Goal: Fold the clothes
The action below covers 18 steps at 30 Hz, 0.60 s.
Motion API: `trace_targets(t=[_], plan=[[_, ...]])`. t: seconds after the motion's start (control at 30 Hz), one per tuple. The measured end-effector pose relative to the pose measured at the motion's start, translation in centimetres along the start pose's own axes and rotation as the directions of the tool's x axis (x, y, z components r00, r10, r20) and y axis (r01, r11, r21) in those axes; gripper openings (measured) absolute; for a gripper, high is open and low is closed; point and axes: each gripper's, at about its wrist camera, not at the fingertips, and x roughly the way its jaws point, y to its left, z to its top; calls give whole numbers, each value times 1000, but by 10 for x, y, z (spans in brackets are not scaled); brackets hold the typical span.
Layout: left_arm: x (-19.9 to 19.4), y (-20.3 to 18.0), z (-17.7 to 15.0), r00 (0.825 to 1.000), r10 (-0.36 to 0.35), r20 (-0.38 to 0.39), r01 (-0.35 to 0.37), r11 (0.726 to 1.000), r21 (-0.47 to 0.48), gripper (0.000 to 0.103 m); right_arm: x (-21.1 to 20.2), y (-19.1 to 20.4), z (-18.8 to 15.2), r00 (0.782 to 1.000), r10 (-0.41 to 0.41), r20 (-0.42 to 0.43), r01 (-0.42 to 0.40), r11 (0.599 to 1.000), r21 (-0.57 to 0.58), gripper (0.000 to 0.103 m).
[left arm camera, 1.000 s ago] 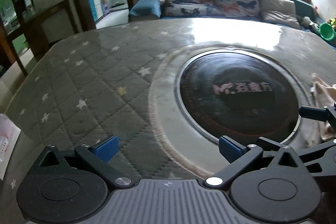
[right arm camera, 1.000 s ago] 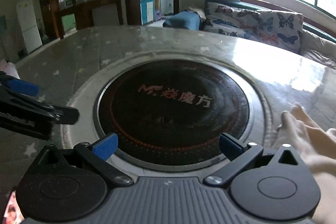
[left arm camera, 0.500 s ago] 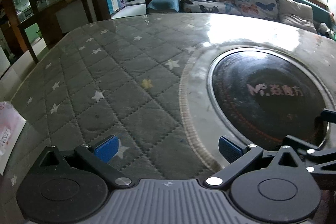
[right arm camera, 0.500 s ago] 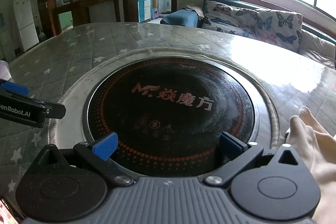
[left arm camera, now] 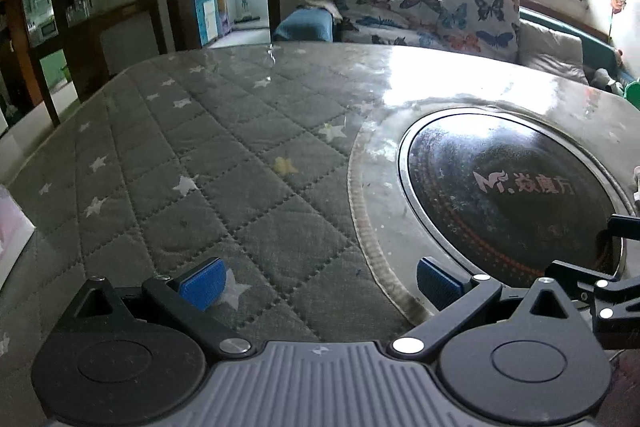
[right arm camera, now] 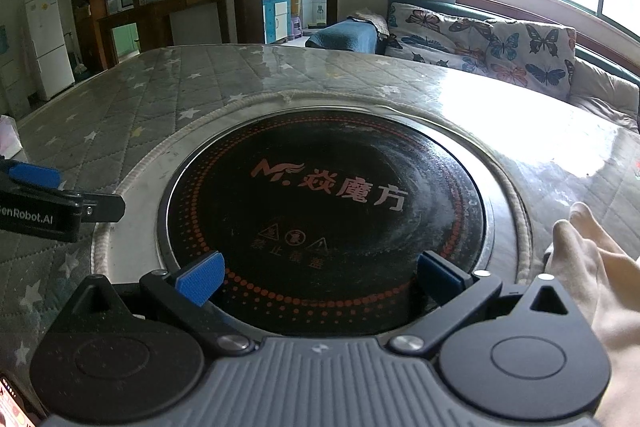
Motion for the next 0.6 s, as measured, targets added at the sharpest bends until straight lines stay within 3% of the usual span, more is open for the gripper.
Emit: trace_targets(t=[0.13,0.6], plan=[[-3,0,-9,998,1,61,-1,1000,0,103,0,0,0,1000,0,0,0,1000,0,103],[-1,0,-11,997,4,72,-3,1000,-7,103,0,0,0,1000,0,0,0,1000,0,103]])
